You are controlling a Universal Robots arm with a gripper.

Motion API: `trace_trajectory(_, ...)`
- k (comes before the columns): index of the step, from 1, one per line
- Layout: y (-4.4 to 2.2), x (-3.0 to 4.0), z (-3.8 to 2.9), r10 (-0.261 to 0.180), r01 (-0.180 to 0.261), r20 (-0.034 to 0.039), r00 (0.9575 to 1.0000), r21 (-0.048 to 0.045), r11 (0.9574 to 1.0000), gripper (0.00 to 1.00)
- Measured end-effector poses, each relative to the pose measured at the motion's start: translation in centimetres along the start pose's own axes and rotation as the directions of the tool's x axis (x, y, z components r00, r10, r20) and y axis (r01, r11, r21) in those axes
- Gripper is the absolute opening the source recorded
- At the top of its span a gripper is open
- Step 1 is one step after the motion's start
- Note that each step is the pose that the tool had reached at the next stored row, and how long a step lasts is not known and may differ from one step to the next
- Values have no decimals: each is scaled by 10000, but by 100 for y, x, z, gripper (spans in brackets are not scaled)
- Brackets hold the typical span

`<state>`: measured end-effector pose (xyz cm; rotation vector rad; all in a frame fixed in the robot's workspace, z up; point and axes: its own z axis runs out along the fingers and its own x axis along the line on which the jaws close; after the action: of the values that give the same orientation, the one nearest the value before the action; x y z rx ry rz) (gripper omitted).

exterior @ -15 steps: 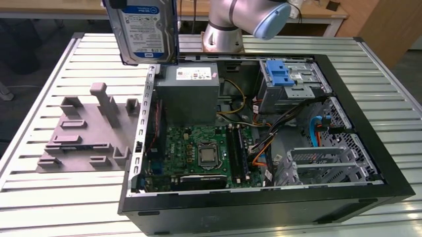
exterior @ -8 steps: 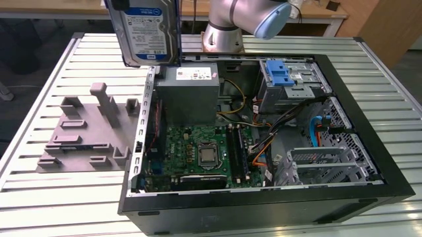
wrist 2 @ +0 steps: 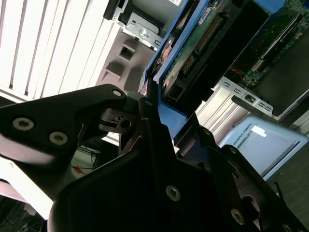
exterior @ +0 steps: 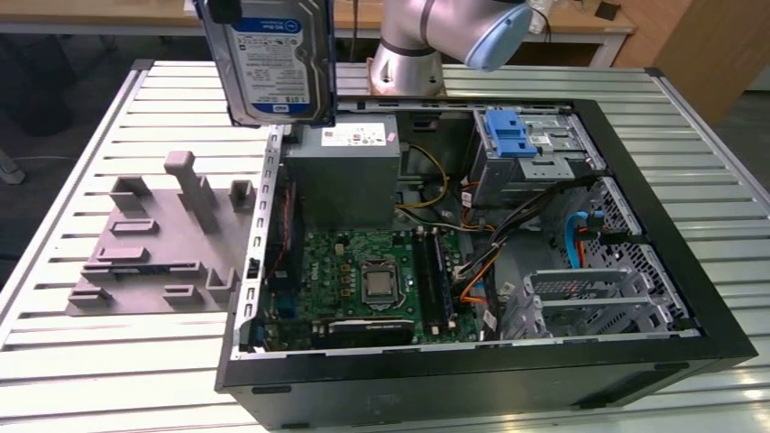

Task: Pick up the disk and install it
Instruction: 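Pick up the disk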

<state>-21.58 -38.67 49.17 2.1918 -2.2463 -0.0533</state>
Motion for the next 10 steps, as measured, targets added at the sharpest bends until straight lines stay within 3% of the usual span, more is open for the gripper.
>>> trace_trajectory(10,-95,69,-4,0,0,0,10000,-1,10000,36)
